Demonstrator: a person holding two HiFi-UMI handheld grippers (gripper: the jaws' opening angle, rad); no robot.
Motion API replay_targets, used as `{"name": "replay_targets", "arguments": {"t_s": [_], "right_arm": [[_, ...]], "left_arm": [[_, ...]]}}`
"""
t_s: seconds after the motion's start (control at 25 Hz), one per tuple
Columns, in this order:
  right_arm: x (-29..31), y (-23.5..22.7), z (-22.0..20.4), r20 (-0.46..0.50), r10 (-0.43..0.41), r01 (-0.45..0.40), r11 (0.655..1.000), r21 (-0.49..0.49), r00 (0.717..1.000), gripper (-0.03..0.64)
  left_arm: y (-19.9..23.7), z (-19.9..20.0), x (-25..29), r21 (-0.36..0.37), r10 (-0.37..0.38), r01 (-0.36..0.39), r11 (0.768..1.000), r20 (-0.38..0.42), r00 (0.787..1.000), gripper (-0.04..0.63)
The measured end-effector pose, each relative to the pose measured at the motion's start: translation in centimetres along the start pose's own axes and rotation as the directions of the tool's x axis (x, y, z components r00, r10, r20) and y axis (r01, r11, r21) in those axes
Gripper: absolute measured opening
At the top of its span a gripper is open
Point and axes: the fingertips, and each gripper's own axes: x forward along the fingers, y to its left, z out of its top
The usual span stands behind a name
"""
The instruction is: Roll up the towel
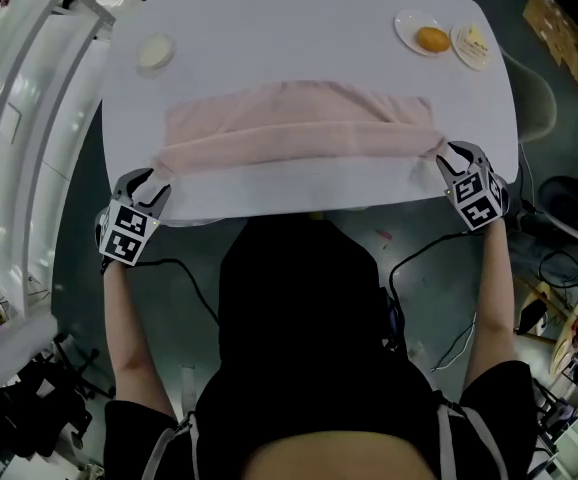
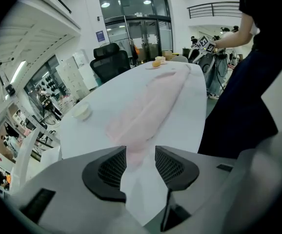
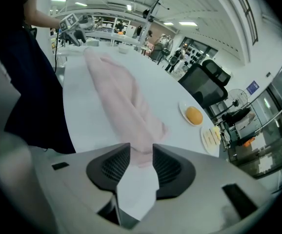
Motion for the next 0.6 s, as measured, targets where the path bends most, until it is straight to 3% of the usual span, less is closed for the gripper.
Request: {"name": "replay_targets", "arguments": {"t_s": [0.36, 0.6], "right_arm": [[1.5, 4.4, -0.8, -0.047, 0.031, -0.033, 0.999, -0.043, 0.998, 0.155], [2.9, 4.1, -2.2, -0.083, 0.005, -0.01, 0.998, -0.064, 0.997, 0.155]], "left_arm": [[-2.8, -1.0, 2.8, 0.065, -0.027, 0.032, 0.997, -0.064, 0.998, 0.19], [-2.5, -1.6, 4.2, 0.094, 0.005, 0.005, 0.996, -0.109, 0.994, 0.19]]}}
